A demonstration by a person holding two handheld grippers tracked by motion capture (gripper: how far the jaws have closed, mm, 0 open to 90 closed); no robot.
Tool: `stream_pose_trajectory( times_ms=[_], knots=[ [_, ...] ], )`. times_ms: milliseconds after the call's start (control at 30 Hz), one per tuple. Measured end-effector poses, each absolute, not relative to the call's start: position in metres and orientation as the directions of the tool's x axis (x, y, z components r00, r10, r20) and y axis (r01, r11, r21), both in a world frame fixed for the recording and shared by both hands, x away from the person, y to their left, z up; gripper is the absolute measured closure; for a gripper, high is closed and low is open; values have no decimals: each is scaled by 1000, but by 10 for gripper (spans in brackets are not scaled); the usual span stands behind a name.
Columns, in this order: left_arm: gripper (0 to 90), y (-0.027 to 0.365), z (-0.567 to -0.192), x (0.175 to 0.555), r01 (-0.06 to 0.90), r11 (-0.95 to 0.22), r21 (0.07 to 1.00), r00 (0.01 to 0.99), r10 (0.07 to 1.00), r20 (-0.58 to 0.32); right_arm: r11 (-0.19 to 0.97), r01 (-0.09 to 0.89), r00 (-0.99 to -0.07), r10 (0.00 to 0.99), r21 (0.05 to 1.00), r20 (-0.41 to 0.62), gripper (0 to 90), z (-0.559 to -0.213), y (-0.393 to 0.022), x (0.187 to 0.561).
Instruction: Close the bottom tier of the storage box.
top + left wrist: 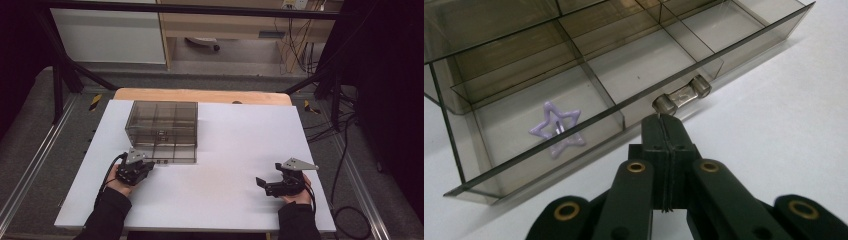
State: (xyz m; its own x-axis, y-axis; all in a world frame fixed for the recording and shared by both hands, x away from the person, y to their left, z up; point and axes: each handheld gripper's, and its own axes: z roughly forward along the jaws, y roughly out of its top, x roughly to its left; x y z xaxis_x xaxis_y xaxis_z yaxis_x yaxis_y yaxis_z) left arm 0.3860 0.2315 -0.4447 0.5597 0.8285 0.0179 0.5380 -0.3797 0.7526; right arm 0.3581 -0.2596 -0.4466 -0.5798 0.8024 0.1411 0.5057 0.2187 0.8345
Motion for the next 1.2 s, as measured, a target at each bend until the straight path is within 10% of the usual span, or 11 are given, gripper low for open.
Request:
stream_pose_trajectory(
  times_ms=[1200],
  knots=[
    [900,228,-450,398,519,-347,781,542,840,13,222,510,-581,802,831,142,8,-447,-260,358]
  ],
)
